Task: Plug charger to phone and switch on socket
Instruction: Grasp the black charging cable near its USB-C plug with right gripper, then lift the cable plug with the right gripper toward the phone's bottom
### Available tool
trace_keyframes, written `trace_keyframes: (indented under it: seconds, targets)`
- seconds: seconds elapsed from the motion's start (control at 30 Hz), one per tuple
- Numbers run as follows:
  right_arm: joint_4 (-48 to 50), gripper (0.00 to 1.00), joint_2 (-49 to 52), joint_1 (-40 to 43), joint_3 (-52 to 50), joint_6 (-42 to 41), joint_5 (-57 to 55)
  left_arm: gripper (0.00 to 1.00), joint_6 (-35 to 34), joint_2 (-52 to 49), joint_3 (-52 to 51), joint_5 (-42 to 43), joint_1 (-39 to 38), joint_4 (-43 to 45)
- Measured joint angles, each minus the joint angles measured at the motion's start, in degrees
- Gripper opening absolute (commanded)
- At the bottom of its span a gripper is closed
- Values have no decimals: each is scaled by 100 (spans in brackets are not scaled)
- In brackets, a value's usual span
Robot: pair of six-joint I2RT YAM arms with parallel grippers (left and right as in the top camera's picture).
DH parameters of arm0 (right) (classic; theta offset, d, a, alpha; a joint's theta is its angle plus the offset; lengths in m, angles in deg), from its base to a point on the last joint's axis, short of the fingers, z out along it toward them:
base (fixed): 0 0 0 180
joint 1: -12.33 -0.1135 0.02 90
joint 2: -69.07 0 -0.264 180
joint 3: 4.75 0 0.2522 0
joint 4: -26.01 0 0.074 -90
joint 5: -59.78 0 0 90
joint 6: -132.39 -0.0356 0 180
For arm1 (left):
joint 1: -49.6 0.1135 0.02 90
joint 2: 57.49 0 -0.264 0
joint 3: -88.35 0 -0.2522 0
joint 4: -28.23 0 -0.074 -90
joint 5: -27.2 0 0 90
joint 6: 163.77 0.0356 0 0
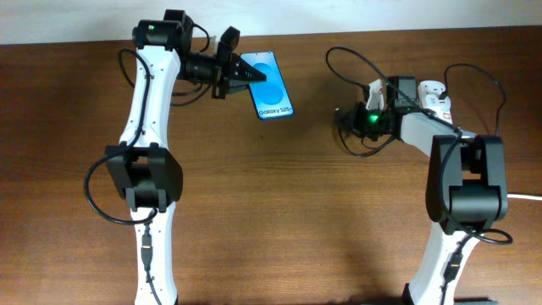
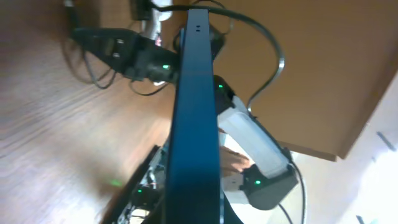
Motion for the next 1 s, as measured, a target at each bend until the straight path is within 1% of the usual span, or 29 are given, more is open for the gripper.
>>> trace_keyframes:
  seconds: [0.1, 0.2, 0.27, 0.37, 0.4, 0.5, 0.57, 0.7, 0.8, 0.83, 0.87, 0.9, 1.0]
  targets:
    - [-44, 4, -50, 127, -2, 181, 599, 0, 2, 0, 0, -52, 0, 13]
    - [-380, 4, -535, 210, -7, 468, 1285, 0, 138, 0, 0, 164, 0, 186]
    - [-835, 4, -1351, 212, 0, 730, 1709, 0, 232, 0, 0, 518, 0, 535]
    - [-1613, 4, -2199, 212, 26, 1038, 1926, 0, 264, 0, -2, 761, 0, 809]
    - [-1915, 4, -2474, 212, 26, 1137, 1969, 0, 278, 0, -2, 824, 0, 918]
    - [-2365, 4, -3053, 190, 28, 1335, 2100, 0, 280, -2, -2, 925, 0, 1147]
    - [-2503, 4, -3257, 136, 28, 1399, 2249, 0, 302, -2, -2, 960, 0, 1353]
    - [-2503, 4, -3276, -173, 26, 1427, 2490, 0, 267, -2, -2, 997, -7, 1886]
    - [-2297, 4, -3276, -485, 26, 1316, 2522, 0, -190, -2, -11, 1023, -28, 2568]
    - [-2063, 4, -3276, -715, 26, 1139, 2481, 0, -599, -2, -26, 1016, -39, 3106]
    - [-1893, 4, -3276, -857, 22, 946, 2441, 0, -750, -2, -28, 1025, -44, 3176]
    - [-1786, 4, -3276, -907, 22, 844, 2424, 0, -1276, -7, -48, 1040, -61, 4026]
    - [-1305, 4, -3279, -953, -63, 455, 2391, 0, -2177, -7, -66, 1071, -74, 5053]
